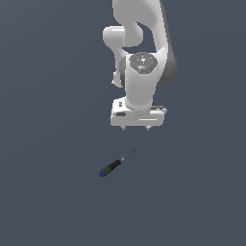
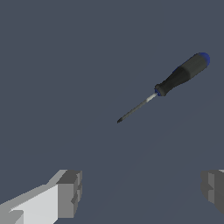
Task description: Pick up the object and move it to a goal position.
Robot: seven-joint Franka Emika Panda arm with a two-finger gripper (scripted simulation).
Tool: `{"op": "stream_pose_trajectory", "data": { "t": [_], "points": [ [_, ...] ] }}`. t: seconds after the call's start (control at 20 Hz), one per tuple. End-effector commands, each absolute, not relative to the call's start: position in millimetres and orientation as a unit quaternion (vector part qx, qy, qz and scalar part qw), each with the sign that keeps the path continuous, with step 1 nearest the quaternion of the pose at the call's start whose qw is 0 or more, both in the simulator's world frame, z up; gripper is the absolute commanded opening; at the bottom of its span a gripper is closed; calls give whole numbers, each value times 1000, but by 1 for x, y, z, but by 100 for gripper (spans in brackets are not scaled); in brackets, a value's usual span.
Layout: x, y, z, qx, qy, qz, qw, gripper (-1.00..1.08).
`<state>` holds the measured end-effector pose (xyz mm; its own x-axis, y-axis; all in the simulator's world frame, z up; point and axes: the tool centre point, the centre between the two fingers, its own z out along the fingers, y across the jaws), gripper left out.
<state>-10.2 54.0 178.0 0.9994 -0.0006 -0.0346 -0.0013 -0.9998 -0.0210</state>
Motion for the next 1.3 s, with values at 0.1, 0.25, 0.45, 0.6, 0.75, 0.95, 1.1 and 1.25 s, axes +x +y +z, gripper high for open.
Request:
{"op": "stream_pose_trajectory", "data": {
  "t": [0.1, 0.25, 0.45, 0.6, 0.75, 0.95, 1.1, 1.25],
  "points": [
    [-2, 49, 169, -999, 40, 17, 12, 100],
    [6, 44, 161, -997, 76, 17, 12, 100],
    [18, 35, 148, -991, 136, 16, 13, 100],
    [27, 27, 136, -983, 184, 15, 12, 100],
    [36, 20, 124, -973, 232, 13, 11, 100],
    [48, 9, 108, -956, 294, 11, 9, 100],
    [55, 1, 96, -941, 338, 8, 7, 100],
    [61, -5, 86, -928, 373, 6, 5, 100]
  ]
}}
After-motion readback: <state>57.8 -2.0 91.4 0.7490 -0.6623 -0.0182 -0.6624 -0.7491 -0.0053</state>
